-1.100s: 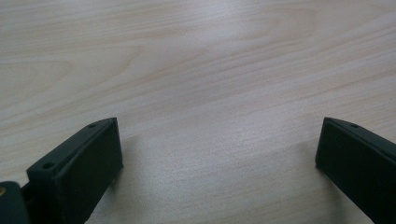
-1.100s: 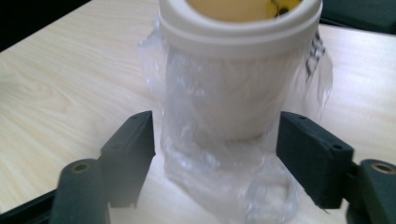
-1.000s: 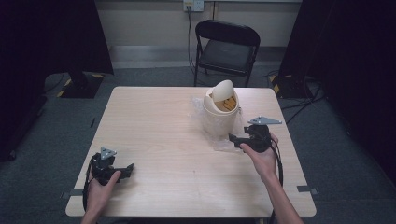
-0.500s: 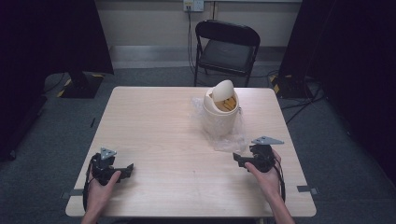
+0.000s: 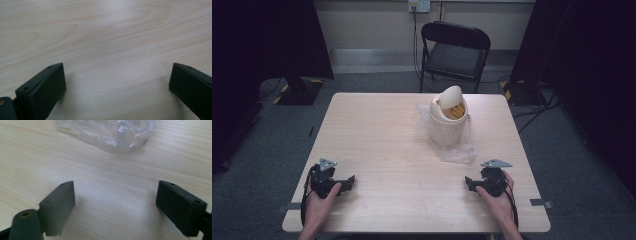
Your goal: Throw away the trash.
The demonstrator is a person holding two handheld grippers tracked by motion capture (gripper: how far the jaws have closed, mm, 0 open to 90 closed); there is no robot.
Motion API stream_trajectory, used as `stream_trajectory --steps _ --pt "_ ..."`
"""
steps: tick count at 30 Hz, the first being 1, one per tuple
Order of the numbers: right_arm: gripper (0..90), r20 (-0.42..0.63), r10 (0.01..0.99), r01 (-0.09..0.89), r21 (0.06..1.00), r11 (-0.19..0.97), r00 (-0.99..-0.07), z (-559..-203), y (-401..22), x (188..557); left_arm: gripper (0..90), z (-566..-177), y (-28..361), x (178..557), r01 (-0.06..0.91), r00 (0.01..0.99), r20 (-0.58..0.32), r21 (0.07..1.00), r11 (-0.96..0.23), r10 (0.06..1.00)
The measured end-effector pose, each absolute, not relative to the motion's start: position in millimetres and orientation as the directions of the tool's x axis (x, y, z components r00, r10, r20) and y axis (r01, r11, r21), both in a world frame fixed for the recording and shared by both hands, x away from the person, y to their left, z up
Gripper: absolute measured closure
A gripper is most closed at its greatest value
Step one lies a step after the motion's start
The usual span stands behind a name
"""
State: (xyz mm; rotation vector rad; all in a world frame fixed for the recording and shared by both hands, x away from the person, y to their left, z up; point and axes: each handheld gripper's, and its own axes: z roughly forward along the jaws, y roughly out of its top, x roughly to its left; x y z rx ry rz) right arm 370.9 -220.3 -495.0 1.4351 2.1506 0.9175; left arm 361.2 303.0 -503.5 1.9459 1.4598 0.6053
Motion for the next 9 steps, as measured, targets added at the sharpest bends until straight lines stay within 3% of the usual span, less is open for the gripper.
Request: stream_trajectory --steps 9 --pt "11.7 -0.012 0.92 0.623 0.732 0.276 -0.393 -500.4 -215.5 368.3 0.0 -503.5 303.2 361.6 0.674 0.286 -0.009 0.713 -0.194 0.958"
